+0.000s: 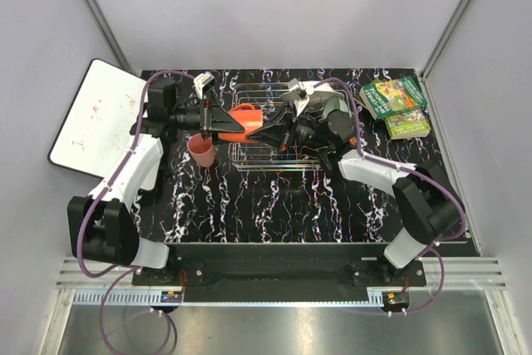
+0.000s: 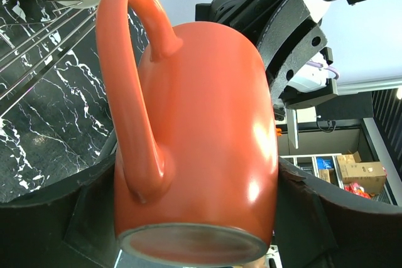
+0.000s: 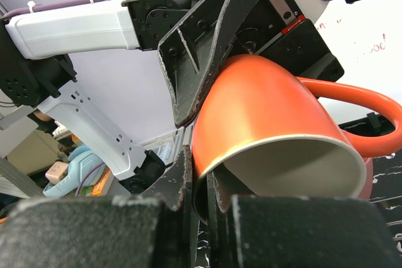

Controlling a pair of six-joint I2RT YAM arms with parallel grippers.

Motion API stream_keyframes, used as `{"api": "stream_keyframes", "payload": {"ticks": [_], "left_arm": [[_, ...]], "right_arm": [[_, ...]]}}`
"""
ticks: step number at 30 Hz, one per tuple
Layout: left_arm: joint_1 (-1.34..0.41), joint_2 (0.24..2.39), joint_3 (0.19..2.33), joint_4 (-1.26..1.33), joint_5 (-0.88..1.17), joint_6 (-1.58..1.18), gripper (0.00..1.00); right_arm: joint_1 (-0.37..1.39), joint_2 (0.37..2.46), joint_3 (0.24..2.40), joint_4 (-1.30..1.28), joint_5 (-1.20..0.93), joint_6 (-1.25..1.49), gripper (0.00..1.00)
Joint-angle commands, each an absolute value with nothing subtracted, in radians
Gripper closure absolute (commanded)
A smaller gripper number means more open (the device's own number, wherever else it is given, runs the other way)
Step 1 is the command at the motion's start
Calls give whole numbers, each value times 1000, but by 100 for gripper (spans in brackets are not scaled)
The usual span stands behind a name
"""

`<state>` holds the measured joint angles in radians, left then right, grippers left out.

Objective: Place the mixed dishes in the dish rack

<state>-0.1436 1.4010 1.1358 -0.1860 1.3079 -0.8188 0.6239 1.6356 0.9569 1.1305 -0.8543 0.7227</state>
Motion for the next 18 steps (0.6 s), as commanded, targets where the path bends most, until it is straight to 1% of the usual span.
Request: {"api": "stream_keyframes", "payload": {"ticks": [1,2,5,6,12,18], "left_arm": [[-152,1384,1172,-94,1339,-851,28],[-149,1382,1170,-92,1339,-856,18],[-149,1384,1175,-94,1345,-861,11],[-146,1382,1174,-94,1345,-862,1],[-138,1374,1157,-89,1338,-857,1],[-124,1376,1154,-86,1322,-856,3]], "right_arm": [[681,1663,948,1126,-894,727,100],[684,1666,951,1124,-894,729,100],[687,1672,954,1115,-897,721,100],[687,1674,956,1114,-899,721,100],[695,1671,959,1103,-896,713,100],[706,1666,965,1098,-897,712,100]]}}
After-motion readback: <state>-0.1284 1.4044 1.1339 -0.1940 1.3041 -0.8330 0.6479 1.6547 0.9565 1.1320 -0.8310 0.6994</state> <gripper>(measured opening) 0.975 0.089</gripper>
